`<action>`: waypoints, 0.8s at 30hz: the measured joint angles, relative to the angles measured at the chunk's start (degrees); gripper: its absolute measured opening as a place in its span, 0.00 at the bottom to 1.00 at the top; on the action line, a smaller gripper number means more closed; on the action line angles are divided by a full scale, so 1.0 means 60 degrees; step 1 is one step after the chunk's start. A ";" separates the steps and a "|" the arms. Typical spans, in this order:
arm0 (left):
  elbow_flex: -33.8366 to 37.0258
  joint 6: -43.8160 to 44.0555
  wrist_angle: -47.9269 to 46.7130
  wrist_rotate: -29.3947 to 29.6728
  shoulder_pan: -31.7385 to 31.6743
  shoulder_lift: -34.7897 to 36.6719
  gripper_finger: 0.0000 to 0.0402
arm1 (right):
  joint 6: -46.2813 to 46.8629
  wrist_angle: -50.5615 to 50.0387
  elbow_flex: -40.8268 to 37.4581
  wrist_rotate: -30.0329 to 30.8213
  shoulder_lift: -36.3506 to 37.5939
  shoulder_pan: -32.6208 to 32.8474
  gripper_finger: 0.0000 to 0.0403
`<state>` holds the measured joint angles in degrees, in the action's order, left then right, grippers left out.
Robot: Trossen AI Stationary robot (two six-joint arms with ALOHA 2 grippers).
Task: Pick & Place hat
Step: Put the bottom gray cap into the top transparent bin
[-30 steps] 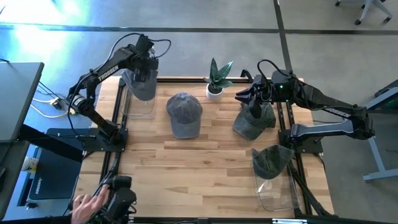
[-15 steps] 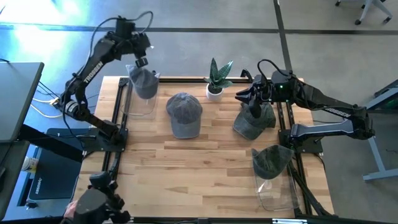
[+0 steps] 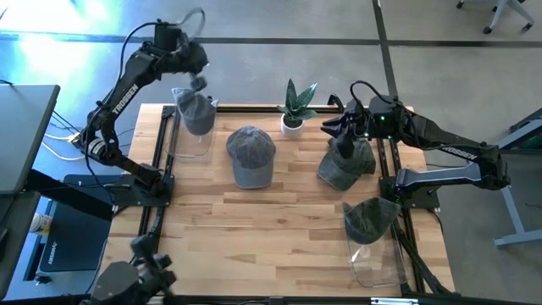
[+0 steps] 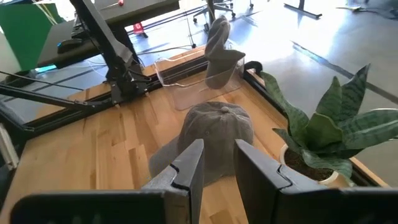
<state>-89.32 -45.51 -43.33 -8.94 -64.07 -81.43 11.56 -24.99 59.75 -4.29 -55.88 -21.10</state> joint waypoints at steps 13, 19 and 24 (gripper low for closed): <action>-0.0004 0.2867 -0.2526 -0.1143 0.1687 -0.0196 0.01 | 0.0220 0.0004 0.0000 0.0154 -0.0007 -0.0127 0.20; -0.0001 0.3714 -0.4456 0.0826 0.3218 -0.0765 0.00 | -0.0038 0.0007 -0.0001 0.0396 -0.0007 -0.0129 0.20; 0.0004 0.4172 -0.4464 0.1277 0.3349 -0.1431 0.00 | -0.0221 0.0011 0.0000 0.0355 -0.0007 -0.0131 0.20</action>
<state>-89.30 -20.48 -70.12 -1.28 -43.98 -90.02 10.24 -24.93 59.75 -2.16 -55.92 -21.89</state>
